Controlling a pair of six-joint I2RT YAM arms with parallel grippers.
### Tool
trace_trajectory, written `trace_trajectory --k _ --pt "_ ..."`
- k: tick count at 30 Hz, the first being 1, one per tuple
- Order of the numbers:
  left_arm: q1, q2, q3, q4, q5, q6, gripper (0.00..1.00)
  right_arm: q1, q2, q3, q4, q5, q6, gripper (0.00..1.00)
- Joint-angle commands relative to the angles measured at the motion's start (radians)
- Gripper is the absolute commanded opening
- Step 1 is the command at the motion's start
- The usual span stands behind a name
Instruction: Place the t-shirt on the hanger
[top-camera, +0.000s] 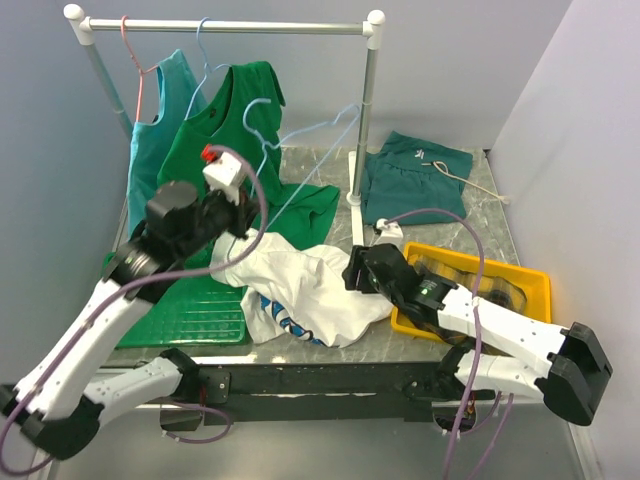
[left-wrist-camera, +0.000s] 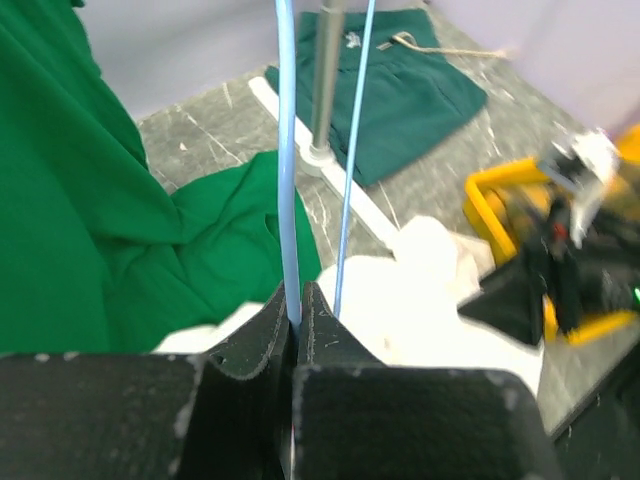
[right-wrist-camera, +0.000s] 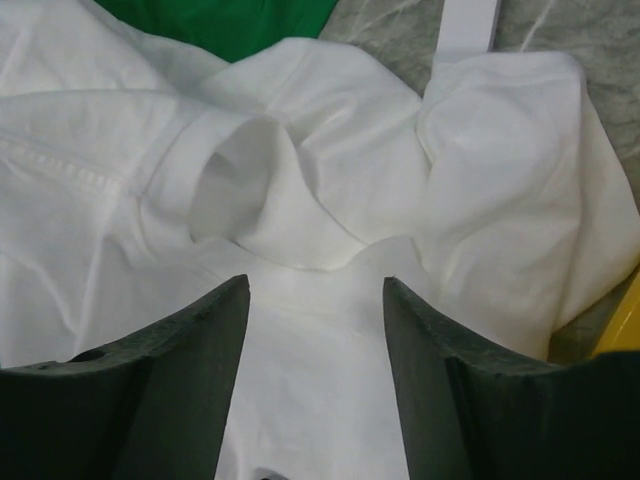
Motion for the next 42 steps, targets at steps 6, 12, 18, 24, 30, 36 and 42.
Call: trace_trajectory --k 6,12,18,24,30,36,42 --pt "-0.091 -0.144 -0.140 -0.134 -0.077 0.223 0.01 -0.004 0.010 -0.040 -0.016 0.063 0.042 0.65" --pt "-0.096 -0.216 -0.192 -0.151 -0.168 0.223 0.01 -0.004 0.112 -0.017 -0.022 0.061 0.030 0.65" --pt "-0.096 -0.255 -0.194 -0.151 -0.194 0.191 0.01 -0.022 0.188 0.009 0.004 0.012 0.013 0.21" --pt "-0.096 -0.267 -0.183 -0.096 -0.297 0.131 0.01 -0.078 0.234 0.203 -0.030 0.024 -0.042 0.00" --pt "-0.096 -0.241 -0.131 -0.054 -0.334 0.041 0.01 -0.138 0.284 0.638 -0.083 0.041 -0.185 0.00" --pt "-0.097 -0.217 -0.068 -0.063 -0.328 0.050 0.01 -0.133 0.212 0.602 -0.003 -0.071 -0.193 0.00" --pt "-0.096 -0.218 -0.056 -0.144 -0.155 0.123 0.01 -0.136 -0.072 0.000 0.136 -0.076 -0.036 0.03"
